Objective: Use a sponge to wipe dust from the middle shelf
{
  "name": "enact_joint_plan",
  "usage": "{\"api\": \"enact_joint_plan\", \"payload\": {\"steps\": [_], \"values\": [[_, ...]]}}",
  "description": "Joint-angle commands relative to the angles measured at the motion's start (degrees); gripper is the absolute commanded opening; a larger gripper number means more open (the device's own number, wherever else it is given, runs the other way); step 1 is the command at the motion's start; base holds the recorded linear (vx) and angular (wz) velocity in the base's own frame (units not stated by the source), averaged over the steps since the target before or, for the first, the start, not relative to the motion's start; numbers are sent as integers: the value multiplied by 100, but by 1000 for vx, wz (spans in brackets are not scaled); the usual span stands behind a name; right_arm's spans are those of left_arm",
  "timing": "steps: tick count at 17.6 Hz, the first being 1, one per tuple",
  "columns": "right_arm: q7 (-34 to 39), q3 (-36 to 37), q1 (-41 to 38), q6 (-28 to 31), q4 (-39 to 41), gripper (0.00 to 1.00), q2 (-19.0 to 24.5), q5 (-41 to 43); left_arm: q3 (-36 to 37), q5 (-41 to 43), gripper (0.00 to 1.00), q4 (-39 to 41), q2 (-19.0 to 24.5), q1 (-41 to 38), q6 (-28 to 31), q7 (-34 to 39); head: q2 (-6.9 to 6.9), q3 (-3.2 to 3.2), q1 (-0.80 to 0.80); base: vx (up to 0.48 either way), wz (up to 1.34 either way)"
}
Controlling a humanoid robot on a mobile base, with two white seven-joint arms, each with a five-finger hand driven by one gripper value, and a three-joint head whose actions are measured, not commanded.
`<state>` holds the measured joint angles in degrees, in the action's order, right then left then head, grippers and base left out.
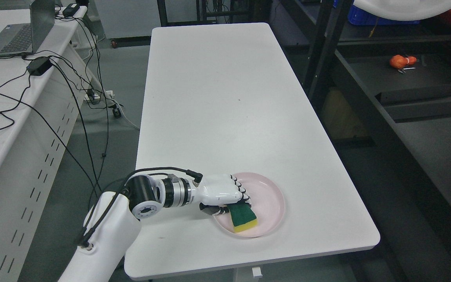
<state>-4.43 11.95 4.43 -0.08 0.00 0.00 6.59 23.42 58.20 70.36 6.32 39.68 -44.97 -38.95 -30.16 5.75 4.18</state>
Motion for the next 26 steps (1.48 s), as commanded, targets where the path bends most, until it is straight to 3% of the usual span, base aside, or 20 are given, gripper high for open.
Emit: {"api": "enact_joint_plan", "payload": {"steps": [1, 5, 9, 16, 20, 26], "values": [[30, 0, -3, 421, 100, 100, -100, 0, -347, -501, 40, -67, -69, 13, -3, -191, 0, 0, 0, 0, 0], [30, 0, 5, 412, 100, 100, -100, 0, -688, -643, 24, -14, -78, 57, -3, -341, 0, 0, 0, 0, 0], [30, 0, 5, 421, 100, 100, -100, 0, -1014, -643, 17, -14, -69, 163, -3, -341, 0, 0, 0, 0, 0], [30, 0, 5, 412, 100, 100, -100, 0, -1480, -897, 17, 847, -218, 304, -3, -332, 0, 0, 0, 0, 0], [30, 0, 5, 412, 100, 100, -100, 0, -1910, -1485, 10, 865, -219, 286, -3, -332, 0, 0, 0, 0, 0], [30, 0, 5, 412, 100, 100, -100, 0, -2210, -1540, 9, 865, -236, 110, -3, -297, 0, 0, 0, -2, -5]]}}
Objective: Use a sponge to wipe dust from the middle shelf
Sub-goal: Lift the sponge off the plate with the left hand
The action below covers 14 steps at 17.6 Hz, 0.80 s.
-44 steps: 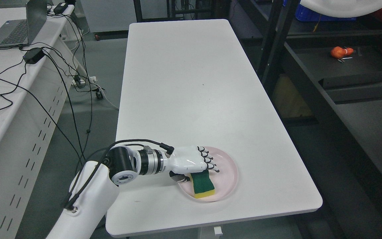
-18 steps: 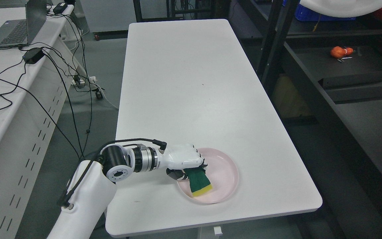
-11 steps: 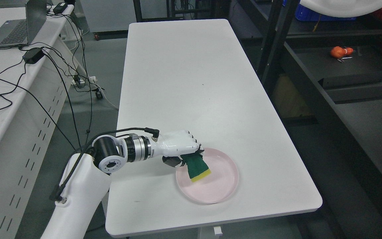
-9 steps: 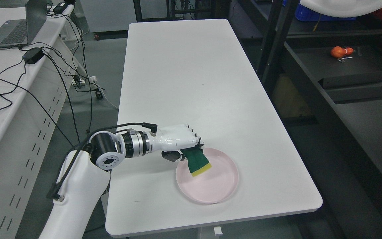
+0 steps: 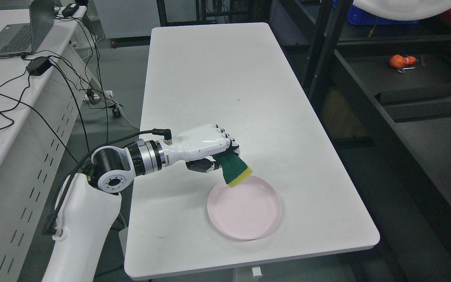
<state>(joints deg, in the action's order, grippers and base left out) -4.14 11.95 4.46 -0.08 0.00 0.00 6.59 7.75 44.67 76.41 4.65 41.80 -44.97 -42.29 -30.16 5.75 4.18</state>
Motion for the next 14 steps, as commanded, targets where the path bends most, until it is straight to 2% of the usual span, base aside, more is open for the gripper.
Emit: {"api": "enact_joint_plan", "payload": {"steps": [1, 3, 14], "values": [[1, 0, 2, 412, 100, 100, -100, 0, -713, -239, 9, 260, -113, -102, -3, 71, 0, 0, 0, 0, 0], [1, 0, -7, 412, 100, 100, -100, 0, -924, -283, 9, 260, -359, -111, -3, 72, 0, 0, 0, -32, -24], [1, 0, 2, 412, 100, 100, -100, 0, -1180, -239, 8, 242, -365, -172, -3, 72, 0, 0, 0, -102, -151]]}}
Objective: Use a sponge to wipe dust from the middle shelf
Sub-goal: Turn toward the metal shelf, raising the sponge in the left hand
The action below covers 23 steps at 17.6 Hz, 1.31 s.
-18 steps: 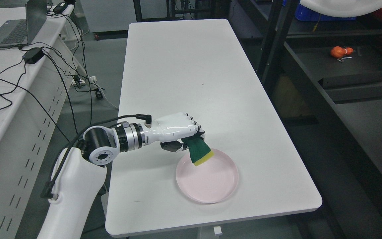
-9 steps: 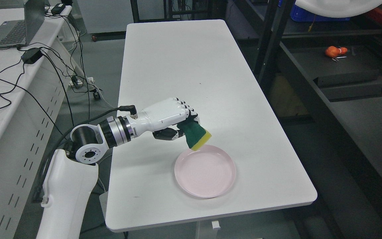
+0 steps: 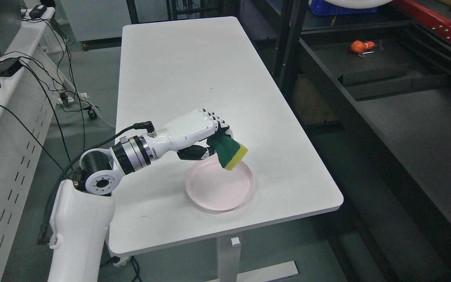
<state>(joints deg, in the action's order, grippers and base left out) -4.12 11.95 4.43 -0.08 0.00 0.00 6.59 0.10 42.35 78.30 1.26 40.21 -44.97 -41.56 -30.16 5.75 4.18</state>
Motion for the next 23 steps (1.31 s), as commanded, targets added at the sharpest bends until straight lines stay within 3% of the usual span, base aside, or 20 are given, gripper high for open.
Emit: {"api": "enact_joint_plan", "payload": {"steps": [1, 7, 9, 23], "values": [[-1, 0, -3, 412, 100, 100, -100, 0, -415, -16, 8, 54, -26, -4, -3, -1, 0, 0, 0, -128, -189], [-1, 0, -3, 412, 100, 100, -100, 0, -546, -25, 8, 28, -26, -4, -3, 34, 0, 0, 0, -139, -367], [-1, 0, -3, 412, 100, 100, -100, 0, -477, -120, 8, -25, -26, -4, -3, 419, 0, 0, 0, -164, -571], [-1, 0, 6, 412, 100, 100, -100, 0, 473, -2343, 4, 10, -26, -400, 216, 1632, 0, 0, 0, -258, -754]]}}
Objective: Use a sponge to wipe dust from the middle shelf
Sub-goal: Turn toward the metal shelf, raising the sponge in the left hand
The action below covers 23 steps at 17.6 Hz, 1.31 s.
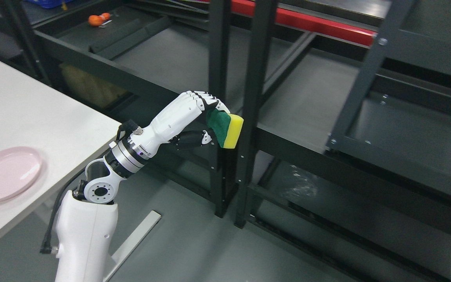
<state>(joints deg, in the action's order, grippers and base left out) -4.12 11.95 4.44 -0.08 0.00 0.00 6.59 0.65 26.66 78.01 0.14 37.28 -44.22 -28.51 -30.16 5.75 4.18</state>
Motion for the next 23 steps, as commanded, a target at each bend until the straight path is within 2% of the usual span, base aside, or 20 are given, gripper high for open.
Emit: {"api": "enact_joint_plan", "payload": {"steps": [1, 7, 16, 23], "values": [[-1, 0, -4, 412, 100, 100, -100, 0, 462, -933, 2, 56, 86, -107, 220, 477, 0, 0, 0, -245, -766], [-1, 0, 5, 412, 100, 100, -100, 0, 489, -953, 0, 57, 86, -28, 501, 601, 2, 0, 0, -250, -889], [-1, 0, 5, 412, 100, 100, -100, 0, 216, 874, 0, -180, 86, 1693, 739, 487, 4, 0, 0, -90, -588], [-1, 0, -4, 421, 100, 100, -100, 0, 304, 1719, 0, -242, 86, 2739, 731, -742, 5, 0, 0, 39, -88]]}}
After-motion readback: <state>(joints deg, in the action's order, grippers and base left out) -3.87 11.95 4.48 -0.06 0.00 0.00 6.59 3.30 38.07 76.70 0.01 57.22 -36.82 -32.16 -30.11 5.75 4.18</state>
